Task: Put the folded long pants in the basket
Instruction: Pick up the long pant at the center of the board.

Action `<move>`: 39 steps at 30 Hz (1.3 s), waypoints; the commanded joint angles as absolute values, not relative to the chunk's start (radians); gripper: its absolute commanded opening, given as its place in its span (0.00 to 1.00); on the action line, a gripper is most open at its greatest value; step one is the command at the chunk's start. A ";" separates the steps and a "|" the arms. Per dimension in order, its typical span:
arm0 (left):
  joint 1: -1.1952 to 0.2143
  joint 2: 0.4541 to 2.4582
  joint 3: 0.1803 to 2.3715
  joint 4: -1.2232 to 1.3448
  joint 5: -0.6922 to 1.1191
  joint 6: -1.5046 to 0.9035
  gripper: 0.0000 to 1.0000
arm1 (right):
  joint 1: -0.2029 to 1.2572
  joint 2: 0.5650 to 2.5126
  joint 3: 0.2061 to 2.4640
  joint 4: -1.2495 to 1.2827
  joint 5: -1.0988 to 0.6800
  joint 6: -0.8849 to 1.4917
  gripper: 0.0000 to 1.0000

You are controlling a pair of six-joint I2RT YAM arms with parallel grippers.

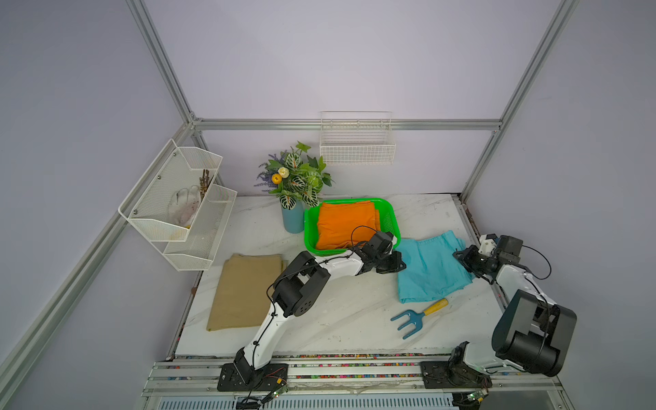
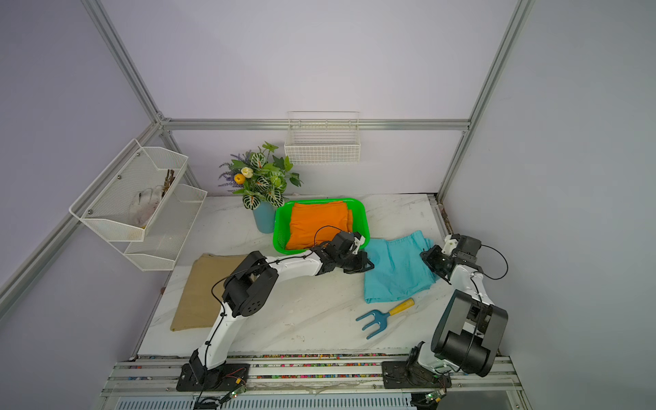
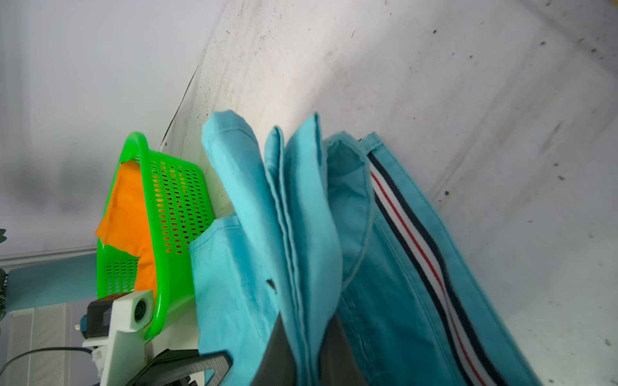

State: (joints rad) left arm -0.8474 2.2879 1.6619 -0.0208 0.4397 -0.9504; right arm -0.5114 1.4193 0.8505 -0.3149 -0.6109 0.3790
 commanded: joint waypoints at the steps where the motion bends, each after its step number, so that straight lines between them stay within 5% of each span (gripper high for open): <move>1: -0.866 2.218 1.661 0.031 0.545 -1.028 0.00 | -0.498 1.362 0.907 -0.315 -0.604 0.419 0.00; 17: -0.887 2.026 1.468 0.101 0.431 -1.068 0.00 | -0.355 1.208 1.028 -0.468 -0.451 0.423 0.00; 39: -0.822 1.987 1.821 -0.083 0.551 -0.933 0.00 | -0.155 1.203 1.327 -0.616 -0.263 0.413 0.00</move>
State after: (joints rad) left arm -0.8322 2.0583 1.7210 -0.1268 0.4847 -0.9646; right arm -0.1604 1.2133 1.2888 -0.6483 -0.3141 0.4141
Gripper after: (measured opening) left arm 0.070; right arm 0.109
